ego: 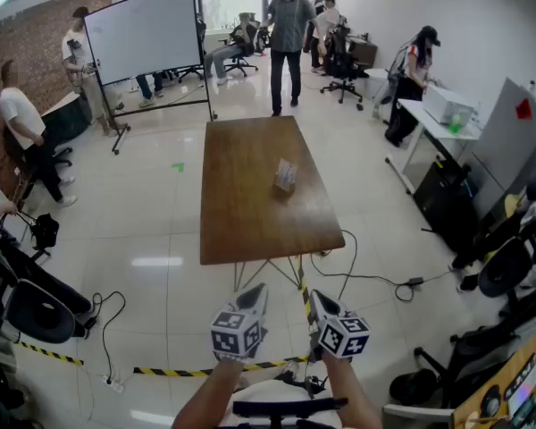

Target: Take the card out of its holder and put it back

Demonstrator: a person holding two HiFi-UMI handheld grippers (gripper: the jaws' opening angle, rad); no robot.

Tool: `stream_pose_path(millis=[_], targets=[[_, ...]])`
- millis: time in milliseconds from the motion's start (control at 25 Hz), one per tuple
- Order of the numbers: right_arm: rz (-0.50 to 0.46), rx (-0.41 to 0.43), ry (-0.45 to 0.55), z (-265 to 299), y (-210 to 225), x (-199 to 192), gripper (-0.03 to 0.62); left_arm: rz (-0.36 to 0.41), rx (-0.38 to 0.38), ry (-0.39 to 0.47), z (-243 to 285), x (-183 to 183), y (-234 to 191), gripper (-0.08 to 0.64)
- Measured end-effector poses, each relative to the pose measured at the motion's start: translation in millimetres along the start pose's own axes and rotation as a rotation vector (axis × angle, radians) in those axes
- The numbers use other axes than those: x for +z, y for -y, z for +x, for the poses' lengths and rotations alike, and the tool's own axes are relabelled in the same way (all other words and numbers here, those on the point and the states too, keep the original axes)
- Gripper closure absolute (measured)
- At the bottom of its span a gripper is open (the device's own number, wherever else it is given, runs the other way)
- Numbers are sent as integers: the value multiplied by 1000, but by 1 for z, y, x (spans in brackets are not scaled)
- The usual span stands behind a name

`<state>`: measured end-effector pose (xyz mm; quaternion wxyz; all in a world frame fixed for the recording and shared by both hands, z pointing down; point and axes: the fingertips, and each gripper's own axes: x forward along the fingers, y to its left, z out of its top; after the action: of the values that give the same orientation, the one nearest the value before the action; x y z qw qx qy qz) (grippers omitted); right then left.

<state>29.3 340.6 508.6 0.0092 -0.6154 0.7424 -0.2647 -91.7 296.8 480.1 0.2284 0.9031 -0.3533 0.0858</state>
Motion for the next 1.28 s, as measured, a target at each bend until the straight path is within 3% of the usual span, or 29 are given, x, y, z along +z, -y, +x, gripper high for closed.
stream_pose_path(millis=[520,920,1280], targets=[[17,36,-28,13,61,8,583,-10,61,-6,56,-7,11,566],[32,73,-58,33,74,9,583,-42,108,-4,71,-7,-1,566],[34,59,-76,77,80,30,583,-30,53,-32,120,15,-20,566]])
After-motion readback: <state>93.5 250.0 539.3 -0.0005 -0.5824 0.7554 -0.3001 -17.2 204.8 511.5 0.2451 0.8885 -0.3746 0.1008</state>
